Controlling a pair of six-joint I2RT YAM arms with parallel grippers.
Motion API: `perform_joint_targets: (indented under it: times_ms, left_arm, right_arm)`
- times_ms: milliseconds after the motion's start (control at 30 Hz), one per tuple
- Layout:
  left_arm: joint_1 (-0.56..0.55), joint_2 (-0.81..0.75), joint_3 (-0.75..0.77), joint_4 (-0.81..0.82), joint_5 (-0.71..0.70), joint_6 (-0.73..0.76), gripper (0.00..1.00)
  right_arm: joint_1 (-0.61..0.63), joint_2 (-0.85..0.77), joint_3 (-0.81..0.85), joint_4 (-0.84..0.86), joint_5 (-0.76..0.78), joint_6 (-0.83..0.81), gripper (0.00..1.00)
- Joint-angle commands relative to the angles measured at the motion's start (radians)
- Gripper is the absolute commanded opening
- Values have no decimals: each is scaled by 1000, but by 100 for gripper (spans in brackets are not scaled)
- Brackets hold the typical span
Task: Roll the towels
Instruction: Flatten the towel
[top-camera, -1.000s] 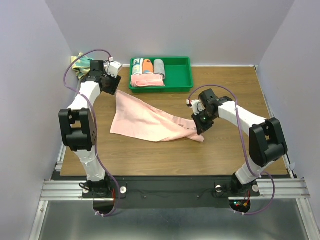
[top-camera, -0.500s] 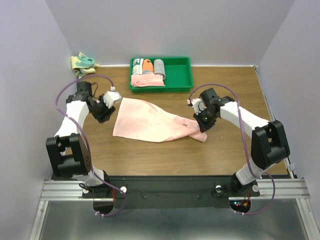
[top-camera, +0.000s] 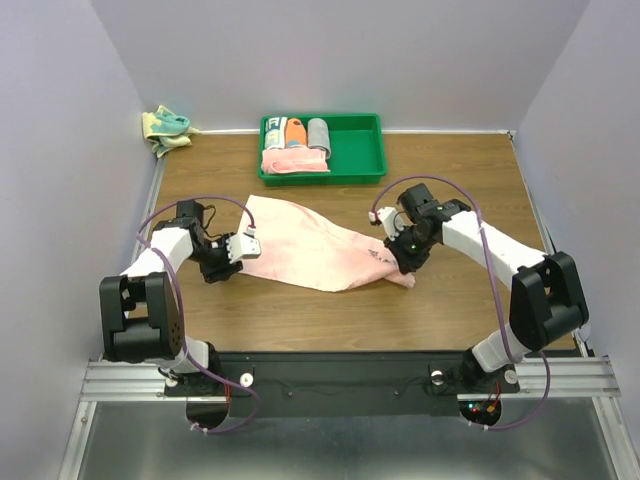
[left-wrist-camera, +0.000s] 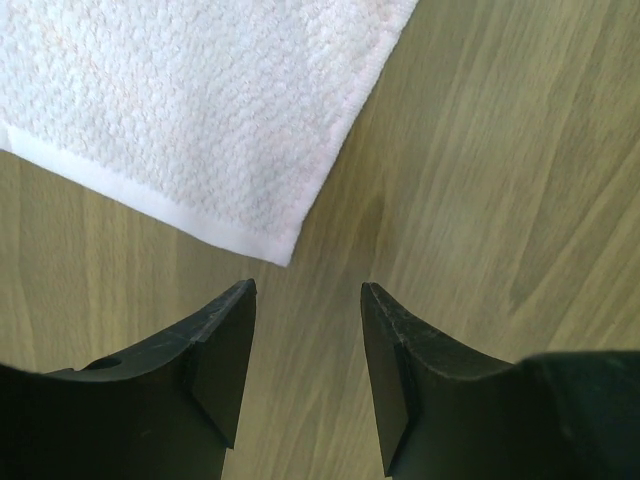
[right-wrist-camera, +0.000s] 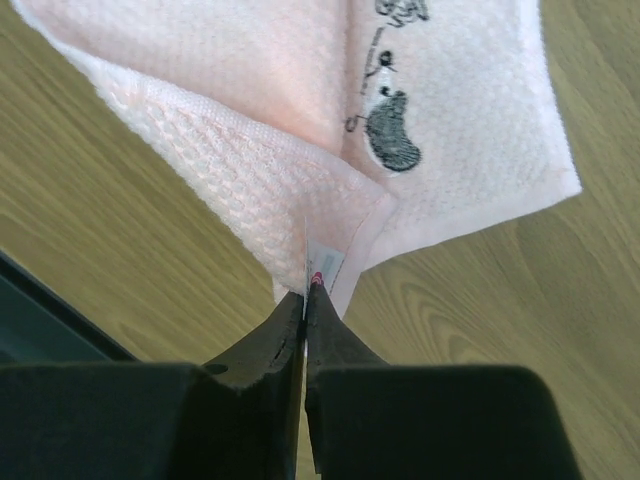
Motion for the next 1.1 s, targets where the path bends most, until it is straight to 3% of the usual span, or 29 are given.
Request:
perform_joint_targets:
  times_ms: [0,167,267,300,400,567,733,833,867,933,1067]
  left_arm:
    - [-12,-1,-13,64,31,48,57]
    - [-32,37,-13,127,29,32,55]
    - [-35,77,1,166,35,6,50]
    - [-35,105,12,166,37,3,46]
    - [-35,148,18,170,23,0,38]
    - [-34,162,-9,195,-23,6,19]
    - [-34,145,-16,184,-15,0,6]
    - [-35,133,-17,170,-15,-1,0]
    - [-35,128,-14,166,-8,-3,0]
    - [-34,122,0,149,5,-21,0]
    - [-32,99,58,111,32,-89,0]
  right_arm:
    - [54,-50,-24,-24,-26,-34,7]
    - [132,-32,-70,-24,-21,-34,13]
    - [160,-21,-82,-21,-20,-29,35]
    - [169,-23,-82,-22,-23,-28,49]
    - [172,-21,-81,-38,-26,-23,62]
    - [169,-43,-76,-44,25,-9,65]
    - [171,0,-61,-25,57,-2,59]
    - [169,22,-65,2,83,-5,36]
    - [169,23,-67,7,89,-3,20]
    - [169,28,-64,19,102,1,1]
    - [165,-19,-33,28,143,15,0]
